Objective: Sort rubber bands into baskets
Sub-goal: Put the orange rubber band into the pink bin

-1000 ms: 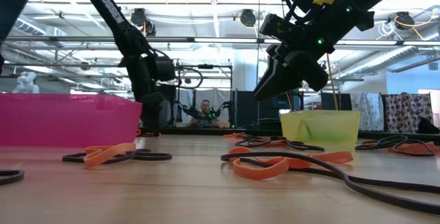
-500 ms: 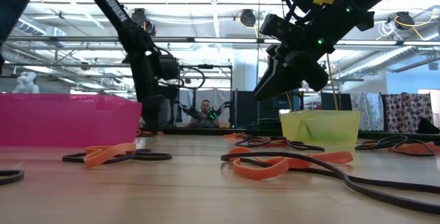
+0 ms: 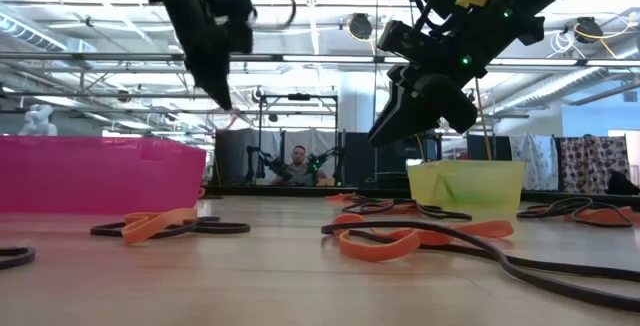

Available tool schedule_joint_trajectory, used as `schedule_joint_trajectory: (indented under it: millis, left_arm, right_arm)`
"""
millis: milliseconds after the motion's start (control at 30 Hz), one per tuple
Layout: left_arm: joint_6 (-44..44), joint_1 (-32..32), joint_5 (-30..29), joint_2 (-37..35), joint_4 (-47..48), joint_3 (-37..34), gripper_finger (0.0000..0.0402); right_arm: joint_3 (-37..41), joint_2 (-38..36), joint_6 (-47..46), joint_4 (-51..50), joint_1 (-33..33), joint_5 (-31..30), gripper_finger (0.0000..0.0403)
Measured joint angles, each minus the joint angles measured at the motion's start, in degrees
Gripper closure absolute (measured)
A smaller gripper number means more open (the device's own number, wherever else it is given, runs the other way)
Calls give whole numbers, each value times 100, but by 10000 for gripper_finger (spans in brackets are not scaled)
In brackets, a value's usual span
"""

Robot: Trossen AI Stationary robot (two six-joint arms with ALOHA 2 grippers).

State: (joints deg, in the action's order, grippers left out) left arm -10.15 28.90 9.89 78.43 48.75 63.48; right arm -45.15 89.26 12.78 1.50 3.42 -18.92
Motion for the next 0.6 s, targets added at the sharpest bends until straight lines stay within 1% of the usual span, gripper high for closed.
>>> schedule_joint_trajectory:
  millis: [100,267,400,600]
  left_arm:
    - [214,-541,-2,-210,423,-10,399]
    - [611,-1295,-2,-281,947,-174,399]
    - [928,-1780,-1,-279,1080,-458,400]
    - [1516,-2297,-2,-279,1110,-1015,400]
  right_arm:
    - [0,1,-2,36,0,0,291]
    - [0,1,-5,94,0,0,291]
    - [0,1,-76,172,0,0,291]
    - [0,1,-137,357,4,0,291]
